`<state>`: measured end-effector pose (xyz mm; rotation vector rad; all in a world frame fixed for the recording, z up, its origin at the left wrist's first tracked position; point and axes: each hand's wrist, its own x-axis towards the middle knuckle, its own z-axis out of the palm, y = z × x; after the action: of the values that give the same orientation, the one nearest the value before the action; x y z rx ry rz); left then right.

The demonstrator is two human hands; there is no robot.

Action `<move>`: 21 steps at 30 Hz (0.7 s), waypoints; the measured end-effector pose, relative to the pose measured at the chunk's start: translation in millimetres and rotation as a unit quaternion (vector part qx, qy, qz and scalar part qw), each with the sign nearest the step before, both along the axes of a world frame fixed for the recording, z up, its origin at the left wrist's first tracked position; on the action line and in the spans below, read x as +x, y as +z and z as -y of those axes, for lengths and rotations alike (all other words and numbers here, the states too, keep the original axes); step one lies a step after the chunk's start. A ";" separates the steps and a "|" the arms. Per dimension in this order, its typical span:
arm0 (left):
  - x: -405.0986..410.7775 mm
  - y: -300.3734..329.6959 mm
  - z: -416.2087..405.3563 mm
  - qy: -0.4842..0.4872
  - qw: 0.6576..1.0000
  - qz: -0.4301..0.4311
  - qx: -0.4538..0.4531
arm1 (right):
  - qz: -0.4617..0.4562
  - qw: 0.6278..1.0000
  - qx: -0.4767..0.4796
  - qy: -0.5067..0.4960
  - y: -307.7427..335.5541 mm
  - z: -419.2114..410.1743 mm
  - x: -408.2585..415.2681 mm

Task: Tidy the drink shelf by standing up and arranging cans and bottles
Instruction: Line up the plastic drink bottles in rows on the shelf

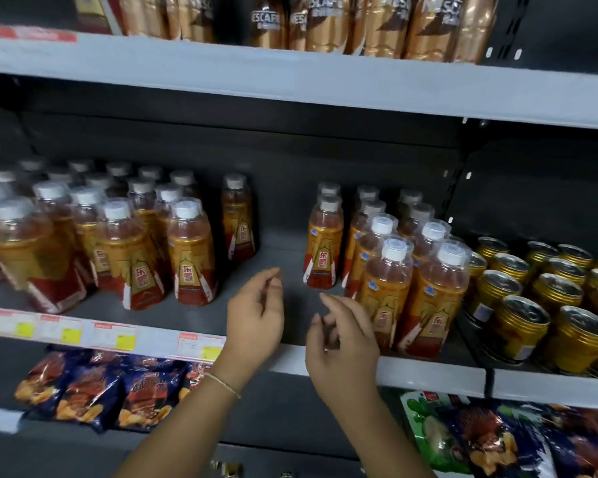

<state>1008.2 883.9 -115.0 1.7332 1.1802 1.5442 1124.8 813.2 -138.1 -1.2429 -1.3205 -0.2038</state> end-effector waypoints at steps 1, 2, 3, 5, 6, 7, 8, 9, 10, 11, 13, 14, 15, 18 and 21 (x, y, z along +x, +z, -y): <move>-11.5 4.4 -3.0 0.014 1.000 0.000 0.012 | -0.006 1.000 -0.024 0.016 1.0 -7.2 -9.3; -23.5 8.2 -6.1 0.030 0.999 -0.001 0.024 | -0.011 0.998 -0.049 0.031 2.0 -14.7 -19.4; -35.3 11.4 -9.1 0.046 0.998 0.001 0.036 | -0.013 0.996 -0.073 0.042 3.1 -22.2 -29.4; -58.5 15.8 -14.6 0.074 0.995 -0.005 0.068 | -0.010 0.992 -0.109 0.065 5.3 -37.0 -49.5; -69.6 17.5 -17.1 0.090 0.992 -0.020 0.089 | -0.005 0.990 -0.116 0.075 6.3 -44.5 -58.2; -80.0 18.9 -19.7 0.105 0.988 -0.036 0.107 | 0.000 0.989 -0.120 0.083 7.4 -51.7 -66.5; -90.0 19.6 -23.3 0.115 0.985 -0.050 0.120 | 0.004 0.988 -0.124 0.088 8.5 -58.7 -74.2; -99.2 19.5 -27.4 0.120 0.983 -0.060 0.126 | 0.007 0.987 -0.131 0.089 9.6 -65.4 -81.3; -107.7 18.6 -31.2 0.120 0.983 -0.064 0.125 | 0.011 0.987 -0.137 0.088 10.2 -72.3 -87.8; -115.1 17.1 -34.6 0.118 0.984 -0.065 0.120 | 0.016 0.986 -0.142 0.085 10.6 -78.9 -93.9; -127.4 12.0 -39.9 0.104 0.987 -0.066 0.105 | 0.028 0.983 -0.158 0.086 10.5 -91.8 -104.9; -132.2 8.6 -42.5 0.097 0.988 -0.068 0.096 | 0.032 0.980 -0.174 0.092 10.1 -98.1 -109.9; -136.3 4.5 -45.4 0.089 0.990 -0.074 0.081 | 0.036 0.975 -0.197 0.099 9.7 -104.3 -114.5; -144.6 -6.1 -53.0 0.049 0.994 -0.097 -0.010 | 0.047 0.954 -0.275 0.110 7.8 -122.0 -125.1; -148.2 -16.2 -60.6 0.010 0.990 -0.119 -0.081 | 0.015 0.939 -0.318 0.128 5.9 -136.4 -134.3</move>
<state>860.0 944.5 -131.2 1.8366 1.4018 1.2387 990.5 949.6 -132.2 -1.5784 -1.6239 0.4279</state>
